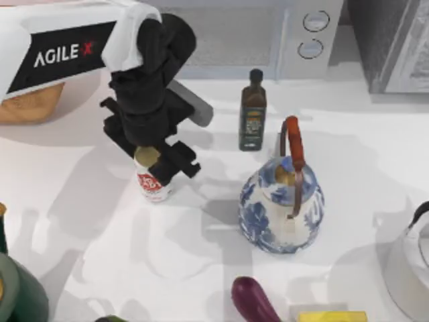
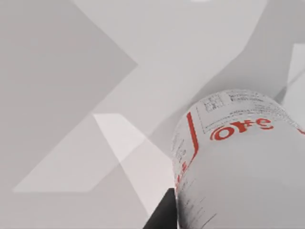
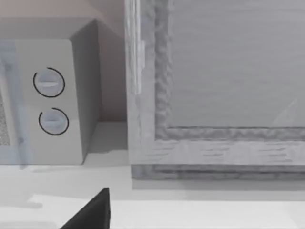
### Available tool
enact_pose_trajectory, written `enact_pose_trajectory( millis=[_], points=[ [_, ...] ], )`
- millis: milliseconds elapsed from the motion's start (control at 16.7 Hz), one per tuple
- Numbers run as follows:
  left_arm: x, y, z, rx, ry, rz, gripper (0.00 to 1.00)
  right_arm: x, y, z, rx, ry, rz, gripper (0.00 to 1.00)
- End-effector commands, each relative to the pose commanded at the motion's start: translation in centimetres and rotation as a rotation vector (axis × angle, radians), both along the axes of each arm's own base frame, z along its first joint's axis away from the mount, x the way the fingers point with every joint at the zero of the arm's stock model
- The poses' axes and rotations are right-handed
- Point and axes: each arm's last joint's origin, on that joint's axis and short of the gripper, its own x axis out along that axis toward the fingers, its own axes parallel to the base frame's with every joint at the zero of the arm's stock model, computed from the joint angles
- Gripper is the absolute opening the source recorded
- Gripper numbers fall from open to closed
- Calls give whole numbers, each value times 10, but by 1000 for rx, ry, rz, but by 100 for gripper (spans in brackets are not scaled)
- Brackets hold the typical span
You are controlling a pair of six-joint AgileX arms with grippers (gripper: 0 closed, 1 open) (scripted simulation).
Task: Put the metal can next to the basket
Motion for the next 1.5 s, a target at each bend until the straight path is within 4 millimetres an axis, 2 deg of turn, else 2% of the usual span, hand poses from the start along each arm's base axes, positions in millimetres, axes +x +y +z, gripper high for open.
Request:
enact_pose_trajectory(
  millis=[480,600,720,840,1080,1200,1380,1500],
  points=[
    [0,1,0,0,2,4,0,0,0,0,0,0,0,100],
    [0,15,-10,11,51,64,0,0,0,0,0,0,0,100],
    [-5,43,-29,46,167,180,0,0,0,0,0,0,0,100],
    [-6,85,-39,70,248,327,0,0,0,0,0,0,0,100],
    [2,198,-18,21,207,654,0,0,0,0,0,0,0,100],
    [0,246,-6,-8,134,752,0,0,0,0,0,0,0,100],
    [-5,289,17,-12,15,784,0,0,0,0,0,0,0,100],
    [-6,298,20,-1,-2,785,0,0,0,0,0,0,0,100]
  ],
)
